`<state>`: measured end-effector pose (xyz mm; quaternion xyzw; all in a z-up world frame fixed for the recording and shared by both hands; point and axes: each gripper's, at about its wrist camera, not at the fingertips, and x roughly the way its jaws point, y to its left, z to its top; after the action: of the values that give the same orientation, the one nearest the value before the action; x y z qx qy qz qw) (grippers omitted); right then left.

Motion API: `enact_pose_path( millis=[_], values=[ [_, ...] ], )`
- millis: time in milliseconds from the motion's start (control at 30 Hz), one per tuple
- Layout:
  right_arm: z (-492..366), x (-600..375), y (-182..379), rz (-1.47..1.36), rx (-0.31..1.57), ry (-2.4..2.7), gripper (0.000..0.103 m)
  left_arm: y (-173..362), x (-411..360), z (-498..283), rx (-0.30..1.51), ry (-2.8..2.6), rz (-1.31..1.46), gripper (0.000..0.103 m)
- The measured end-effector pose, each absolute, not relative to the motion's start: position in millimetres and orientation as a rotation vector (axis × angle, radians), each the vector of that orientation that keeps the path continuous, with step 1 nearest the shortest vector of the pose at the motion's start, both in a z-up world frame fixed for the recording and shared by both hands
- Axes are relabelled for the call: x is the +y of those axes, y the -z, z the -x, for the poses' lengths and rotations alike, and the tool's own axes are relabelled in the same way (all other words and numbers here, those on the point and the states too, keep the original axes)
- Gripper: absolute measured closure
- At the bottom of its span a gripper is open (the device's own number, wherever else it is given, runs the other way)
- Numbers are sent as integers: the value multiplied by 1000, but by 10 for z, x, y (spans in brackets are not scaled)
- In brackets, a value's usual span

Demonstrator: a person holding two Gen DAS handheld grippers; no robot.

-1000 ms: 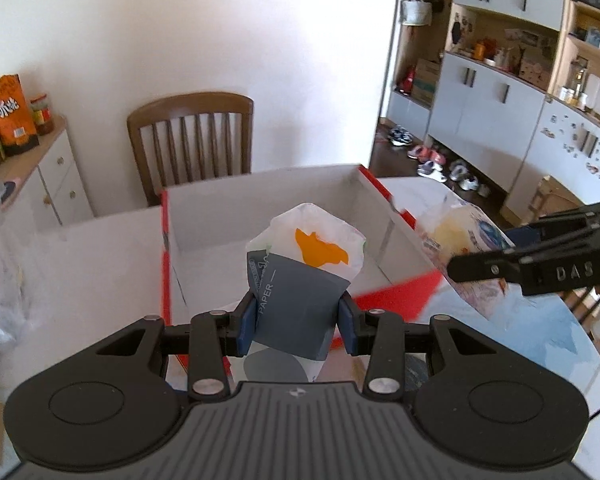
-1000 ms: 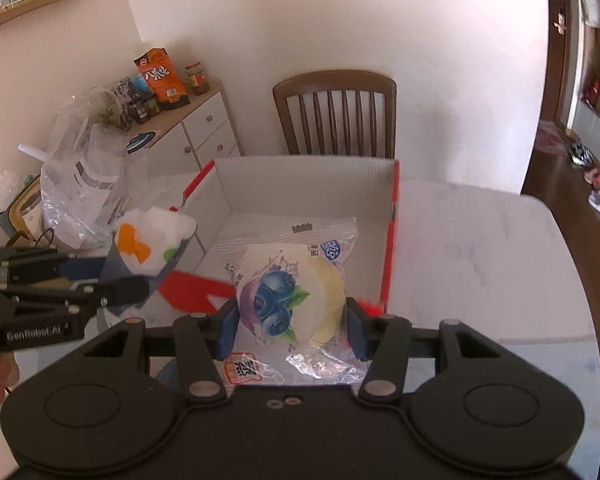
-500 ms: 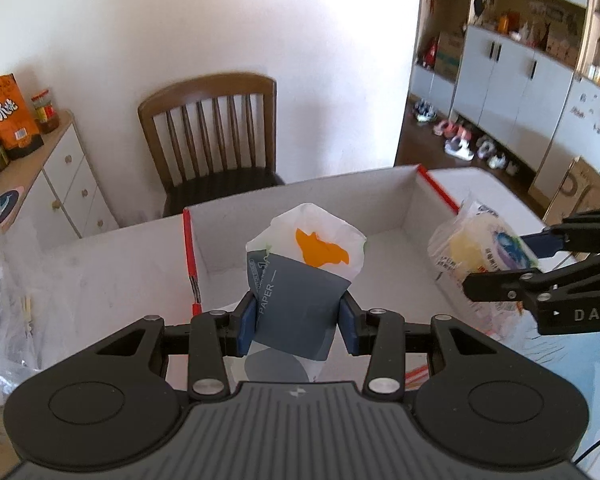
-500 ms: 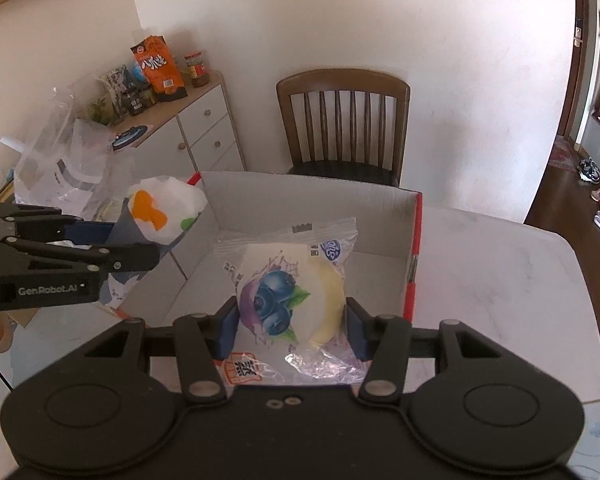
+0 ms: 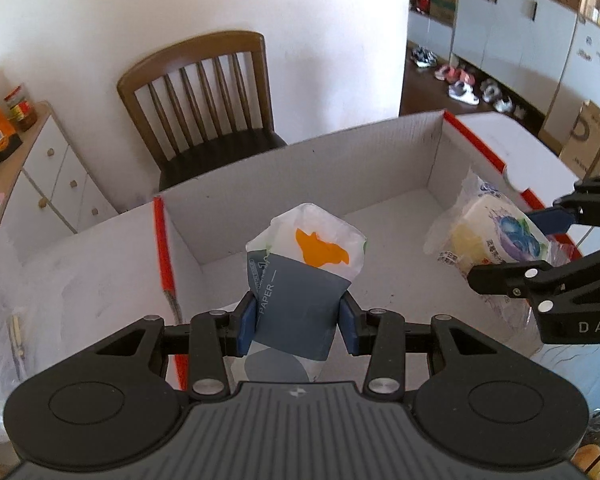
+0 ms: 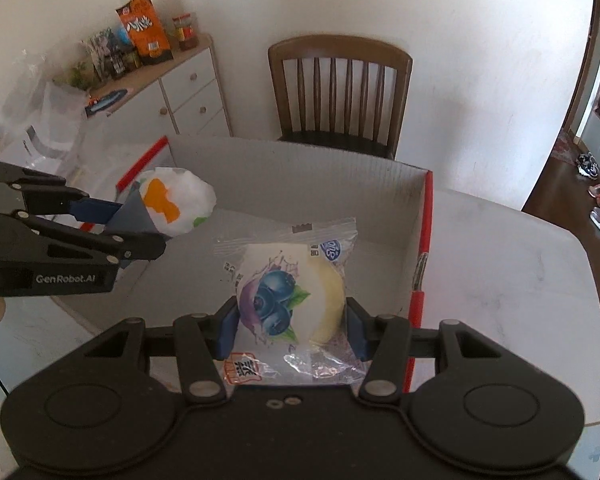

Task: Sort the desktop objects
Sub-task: 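Carry the paper packet and blueberry bread bag with both grippers over the red box, then open both grippers to drop the packet and bread bag into the red box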

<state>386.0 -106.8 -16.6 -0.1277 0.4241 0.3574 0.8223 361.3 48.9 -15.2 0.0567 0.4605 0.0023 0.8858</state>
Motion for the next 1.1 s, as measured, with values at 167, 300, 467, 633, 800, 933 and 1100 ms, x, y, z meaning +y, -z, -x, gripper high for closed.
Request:
enact_pose_path(
  millis=[167,300,467,633,800,933,1100],
  values=[
    [-3892,-962,288,300,927,-771,50,309,497,-3724,1000,14,-122,62],
    [-3940,-888,393,326,950,-768,50,434,502,-3801,1035,17,-141,62],
    [-3933,-799,434,368,960,-778,50,550,529,-3864,1086,16,-142,62],
    [-3858,-652,494,460,972,-818,50,606,531,-3900,1113,28,-156,61],
    [-3947,-634,606,451,1040,-799,50,654,475,-3930,1144,48,-190,60],
    [-3993,-641,649,436,1067,-781,50,682,445,-3921,1148,46,-200,59],
    [-3975,-651,608,426,1057,-794,42,680,425,-3892,1128,25,-208,57]
  ],
)
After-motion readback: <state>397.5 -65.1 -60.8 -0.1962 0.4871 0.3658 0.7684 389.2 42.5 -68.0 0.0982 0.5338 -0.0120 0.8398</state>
